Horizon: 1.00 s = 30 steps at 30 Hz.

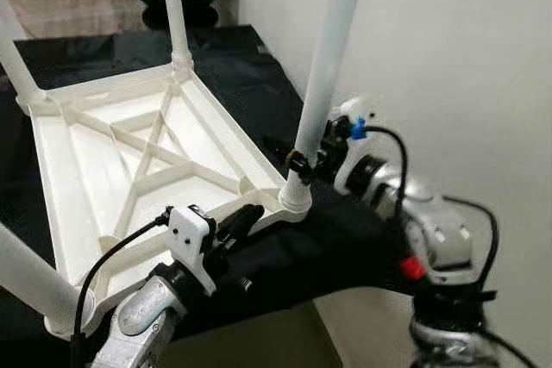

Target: Building children table

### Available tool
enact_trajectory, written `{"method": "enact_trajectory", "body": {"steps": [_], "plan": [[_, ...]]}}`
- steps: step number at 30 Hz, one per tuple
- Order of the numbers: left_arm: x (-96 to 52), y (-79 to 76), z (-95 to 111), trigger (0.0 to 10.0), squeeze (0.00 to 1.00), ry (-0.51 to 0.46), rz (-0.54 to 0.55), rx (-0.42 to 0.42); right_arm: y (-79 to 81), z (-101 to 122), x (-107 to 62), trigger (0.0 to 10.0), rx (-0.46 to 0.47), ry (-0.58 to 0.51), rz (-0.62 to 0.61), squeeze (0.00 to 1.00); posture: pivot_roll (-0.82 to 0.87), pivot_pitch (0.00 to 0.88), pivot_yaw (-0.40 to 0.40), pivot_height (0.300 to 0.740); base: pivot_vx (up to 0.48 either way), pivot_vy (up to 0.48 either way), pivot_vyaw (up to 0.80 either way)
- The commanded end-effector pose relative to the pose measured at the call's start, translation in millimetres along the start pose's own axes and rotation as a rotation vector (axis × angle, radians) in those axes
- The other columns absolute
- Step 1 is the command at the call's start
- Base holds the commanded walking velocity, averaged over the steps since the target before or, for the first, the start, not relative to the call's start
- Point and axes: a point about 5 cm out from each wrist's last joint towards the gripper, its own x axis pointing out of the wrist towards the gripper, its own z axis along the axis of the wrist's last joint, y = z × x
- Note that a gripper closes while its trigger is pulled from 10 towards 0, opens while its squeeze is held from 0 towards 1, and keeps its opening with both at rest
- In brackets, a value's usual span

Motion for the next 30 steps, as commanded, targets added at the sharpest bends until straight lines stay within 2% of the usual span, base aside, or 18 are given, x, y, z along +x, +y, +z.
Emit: {"method": "enact_trajectory", "body": {"steps": [1,4,5,6,12,13,17,22,25,26,27,28,30], "plan": [[-3.4,-2.6,0,10.0,0.0,0.007,-0.008,-0.006,-4.6,8,-1.5,10.0,-0.041,-0.025,0.117,1.0,-0.05,0.13,-0.091,0.74,0.0,0.0,0.0],[-4.7,-2.9,1,10.0,0.0,0.009,-0.009,-0.006,-11.2,11,-4.5,10.0,-0.039,-0.005,0.191,1.0,-0.04,0.14,-0.087,0.74,0.0,0.0,0.0],[-6.0,-3.4,2,10.0,0.0,0.011,-0.011,-0.006,-15.0,13,-5.8,10.0,-0.047,0.025,0.256,0.78,-0.03,0.148,-0.086,0.74,0.0,0.0,0.0],[-7.2,-3.7,3,10.0,0.0,0.014,-0.012,-0.006,-17.5,16,-5.5,10.0,-0.036,0.031,0.301,0.0,-0.03,0.151,-0.085,0.74,0.0,0.0,0.0],[-9.5,-4.4,4,10.0,0.0,0.019,-0.013,-0.005,-24.5,26,-4.9,10.0,-0.037,0.005,0.371,0.0,-0.02,0.157,-0.083,0.74,0.0,0.0,0.0],[-10.0,-4.5,4,10.0,0.0,0.021,-0.013,-0.005,-28.4,31,-6.1,0.0,-0.027,-0.016,0.391,0.0,-0.02,0.159,-0.081,0.74,0.0,0.0,0.0],[-10.0,-4.1,3,10.0,0.0,0.026,-0.013,-0.007,-32.3,34,-12.8,0.0,-0.029,-0.034,0.44,0.0,-0.03,0.151,-0.081,0.74,0.0,0.0,0.0],[-8.3,-3.6,2,10.0,0.0,0.028,-0.014,-0.009,-30.2,31,-21.0,0.0,-0.02,-0.035,0.428,0.0,-0.04,0.147,-0.083,0.74,0.0,0.0,0.0],[-6.7,-3.1,1,10.0,0.0,0.027,-0.013,-0.01,-29.6,24,-27.3,0.0,-0.039,-0.01,0.36,0.0,-0.05,0.145,-0.085,0.74,0.0,0.0,0.0],[-5.6,-3.1,1,10.0,0.0,0.026,-0.012,-0.011,-25.5,18,-28.0,0.0,-0.012,0.017,0.249,0.0,-0.07,0.134,-0.103,0.74,0.0,0.0,0.0],[-5.6,-3.1,1,10.0,0.0,0.026,-0.012,-0.011,-25.5,18,-28.0,0.0,-0.012,0.017,0.249,0.0,-0.07,0.134,-0.103,0.74,0.0,0.0,0.0],[-4.8,-3.3,0,10.0,0.0,0.024,-0.011,-0.012,-22.2,9,-27.0,0.0,0.014,0.051,0.106,0.0,-0.07,0.131,-0.108,0.74,0.0,0.0,0.0],[-4.8,-3.3,0,10.0,0.0,0.024,-0.011,-0.012,-22.2,9,-27.0,0.0,0.014,0.051,0.106,0.0,-0.07,0.131,-0.108,0.74,0.0,0.0,0.0]]}}
